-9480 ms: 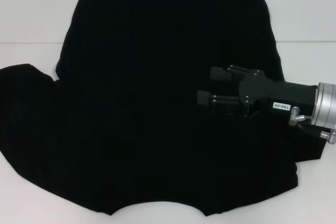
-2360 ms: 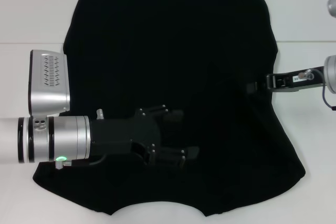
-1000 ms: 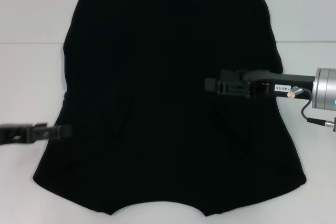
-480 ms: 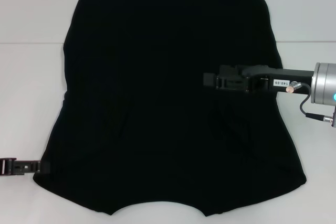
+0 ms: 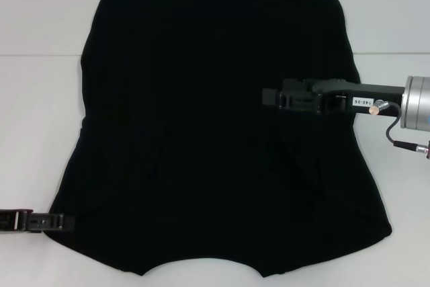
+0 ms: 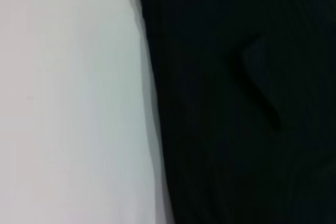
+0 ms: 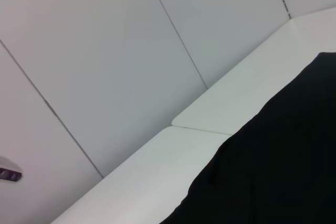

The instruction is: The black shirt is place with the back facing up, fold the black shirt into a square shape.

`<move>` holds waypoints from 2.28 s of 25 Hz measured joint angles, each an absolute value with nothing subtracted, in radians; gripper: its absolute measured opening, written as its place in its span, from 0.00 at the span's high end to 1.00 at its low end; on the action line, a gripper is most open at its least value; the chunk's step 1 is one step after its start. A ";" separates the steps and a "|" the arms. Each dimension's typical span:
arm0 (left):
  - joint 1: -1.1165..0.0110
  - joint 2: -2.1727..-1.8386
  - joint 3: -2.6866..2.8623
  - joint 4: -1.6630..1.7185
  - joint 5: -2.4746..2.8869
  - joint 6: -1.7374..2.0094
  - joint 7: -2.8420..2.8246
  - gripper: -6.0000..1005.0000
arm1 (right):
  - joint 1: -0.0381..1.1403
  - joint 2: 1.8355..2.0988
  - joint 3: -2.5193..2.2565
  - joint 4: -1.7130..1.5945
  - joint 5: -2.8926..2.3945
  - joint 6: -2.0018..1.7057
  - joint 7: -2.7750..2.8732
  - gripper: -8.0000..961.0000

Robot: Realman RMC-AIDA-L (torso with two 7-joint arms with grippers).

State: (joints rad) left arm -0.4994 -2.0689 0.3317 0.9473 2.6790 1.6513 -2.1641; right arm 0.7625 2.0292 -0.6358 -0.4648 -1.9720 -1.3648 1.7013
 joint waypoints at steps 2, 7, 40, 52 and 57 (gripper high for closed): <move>-0.506 -2.066 0.332 0.937 2.693 1.646 -2.164 0.06 | 0.762 2.029 -0.635 -0.465 -1.968 -1.366 1.701 0.05; -0.520 -2.061 0.331 0.914 2.710 1.632 -2.166 0.06 | 0.762 2.028 -0.635 -0.465 -1.965 -1.368 1.701 0.05; -0.555 -2.049 0.343 0.873 2.712 1.588 -2.167 0.69 | 0.737 2.015 -0.643 -0.467 -1.933 -1.382 1.701 0.05; -0.551 -2.050 0.333 0.864 2.654 1.618 -2.158 0.94 | 0.622 1.880 -0.643 -0.477 -2.108 -1.490 1.959 0.05; -0.545 -2.053 0.333 0.853 2.619 1.624 -2.144 0.94 | 0.539 1.824 -0.640 -0.484 -2.130 -1.576 2.045 0.05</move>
